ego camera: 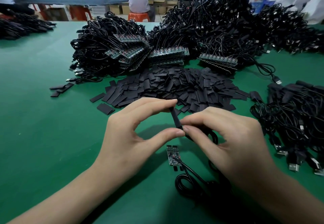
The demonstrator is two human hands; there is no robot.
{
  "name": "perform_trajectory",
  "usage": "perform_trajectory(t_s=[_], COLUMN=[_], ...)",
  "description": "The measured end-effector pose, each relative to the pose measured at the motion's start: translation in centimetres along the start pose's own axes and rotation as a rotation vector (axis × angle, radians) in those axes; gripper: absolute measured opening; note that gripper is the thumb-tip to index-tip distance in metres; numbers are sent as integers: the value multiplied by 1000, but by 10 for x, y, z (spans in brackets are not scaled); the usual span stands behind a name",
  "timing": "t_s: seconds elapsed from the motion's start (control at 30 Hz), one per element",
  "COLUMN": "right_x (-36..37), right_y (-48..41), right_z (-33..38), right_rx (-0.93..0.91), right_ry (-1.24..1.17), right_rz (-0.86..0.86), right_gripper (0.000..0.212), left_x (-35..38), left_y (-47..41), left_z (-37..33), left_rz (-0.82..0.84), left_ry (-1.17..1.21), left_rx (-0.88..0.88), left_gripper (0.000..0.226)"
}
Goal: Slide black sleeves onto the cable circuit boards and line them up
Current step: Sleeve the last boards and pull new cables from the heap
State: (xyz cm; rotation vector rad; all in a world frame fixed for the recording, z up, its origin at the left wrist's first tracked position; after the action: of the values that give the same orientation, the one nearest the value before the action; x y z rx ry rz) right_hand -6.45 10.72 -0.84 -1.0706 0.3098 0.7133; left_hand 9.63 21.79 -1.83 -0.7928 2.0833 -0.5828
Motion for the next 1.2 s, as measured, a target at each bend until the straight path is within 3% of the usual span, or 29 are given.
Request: perform_trajectory(t_s=[0.3,0.7,0.87,1.0,1.2], right_x=[0,10,15,18,14], right_y=[-3,1,3,4,5], right_z=[2,4,2,2,-3], right_rx=[70,154,289,283,256], right_ry=[-131,-140,-321,-281,-175], right_rz=[52,-32,26,83,60], right_gripper=[9,10,4,6,7], left_x=[-3,3,1,3,4], left_y=[-2,1,-1,0,1], left_z=[-2,-11,-5,-3,4], left_rz=[39,-23,-43,-49,-32], left_ry=[-49,-108,-98,-55,107], left_rx=[46,14,-5,-11,-106], left_gripper=[49,40,36,34,49])
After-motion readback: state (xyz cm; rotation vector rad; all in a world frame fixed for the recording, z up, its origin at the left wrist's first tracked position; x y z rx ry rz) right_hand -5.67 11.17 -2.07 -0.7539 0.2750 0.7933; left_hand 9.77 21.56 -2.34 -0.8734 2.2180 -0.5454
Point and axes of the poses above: each hand's wrist, its own y-axis away from the middle knuckle, its own x-axis out of the palm, z = x × y, the point moved 2 cm from there along -y, towards the middle knuckle, and after that the axes turned 10 degrees about -y, right-handed, at the moved point
